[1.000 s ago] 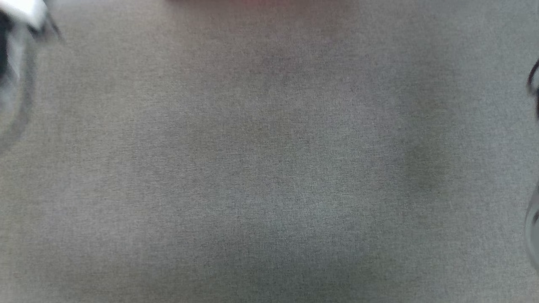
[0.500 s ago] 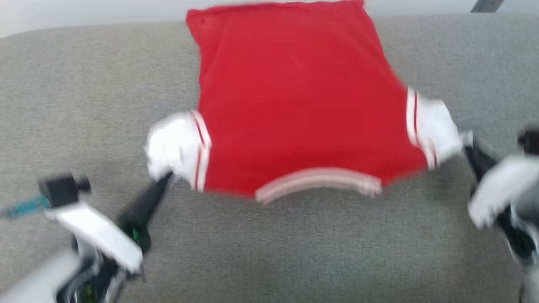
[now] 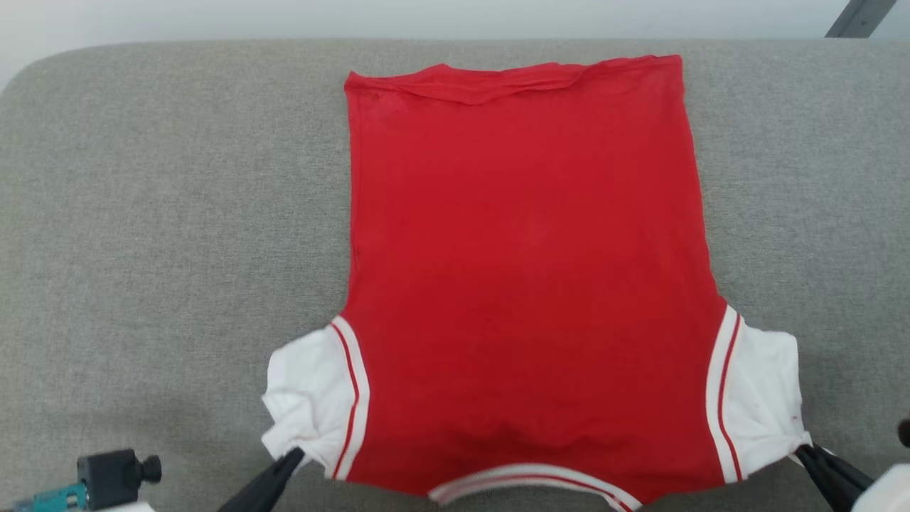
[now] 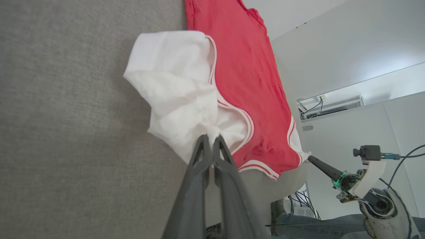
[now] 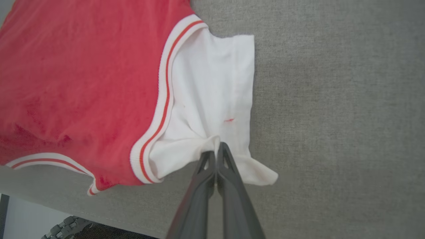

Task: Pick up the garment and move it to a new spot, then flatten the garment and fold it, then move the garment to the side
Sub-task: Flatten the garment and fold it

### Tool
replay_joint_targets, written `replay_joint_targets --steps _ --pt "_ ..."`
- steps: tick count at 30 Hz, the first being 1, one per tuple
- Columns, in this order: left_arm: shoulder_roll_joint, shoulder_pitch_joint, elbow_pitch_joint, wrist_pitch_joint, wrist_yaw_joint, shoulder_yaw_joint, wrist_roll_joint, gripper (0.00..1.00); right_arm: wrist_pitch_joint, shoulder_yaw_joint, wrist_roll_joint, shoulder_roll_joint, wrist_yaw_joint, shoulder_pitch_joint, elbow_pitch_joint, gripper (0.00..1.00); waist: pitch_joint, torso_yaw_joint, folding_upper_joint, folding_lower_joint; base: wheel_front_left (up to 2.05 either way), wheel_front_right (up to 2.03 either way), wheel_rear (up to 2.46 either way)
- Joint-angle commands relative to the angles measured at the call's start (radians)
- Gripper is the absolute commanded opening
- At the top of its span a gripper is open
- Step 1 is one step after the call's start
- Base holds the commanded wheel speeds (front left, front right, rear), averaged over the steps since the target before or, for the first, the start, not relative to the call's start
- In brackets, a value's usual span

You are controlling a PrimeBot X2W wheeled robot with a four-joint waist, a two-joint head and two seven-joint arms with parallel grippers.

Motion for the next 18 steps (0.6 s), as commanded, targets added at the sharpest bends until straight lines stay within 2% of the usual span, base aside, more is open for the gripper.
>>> replay_joint_targets --steps 1,6,11,17,18 --pt "0.005 0.020 -0.014 -0.005 0.002 0.004 0.001 0.00 0.013 -0.015 0.003 0.010 0.000 0.018 -0.024 0.00 0.003 0.002 -0.0001 0.0000 0.00 0.00 0.00" --pt "-0.008 0.033 -0.011 -0.005 0.002 0.005 0.021 0.00 0.042 -0.030 -0.011 0.057 0.000 0.025 -0.057 0.00 0.005 0.004 -0.0001 0.0000 0.00 0.00 0.00" --pt "-0.058 -0.008 0.037 0.024 0.002 -0.015 0.020 0.00 0.053 0.023 -0.051 0.061 0.000 -0.022 0.035 0.00 0.007 -0.002 -0.0001 0.0000 0.00 0.00 0.00" --pt "-0.093 -0.041 0.092 0.037 0.002 -0.033 0.030 0.00 0.010 0.069 -0.100 0.055 0.000 -0.066 0.154 0.00 0.021 -0.008 -0.0001 0.0000 0.00 0.00 0.00" --pt "-0.096 -0.045 0.096 0.037 0.002 -0.035 0.031 0.00 0.001 0.074 -0.105 0.055 0.000 -0.072 0.165 0.04 0.023 -0.009 -0.0001 0.0000 0.00 0.00 0.00"
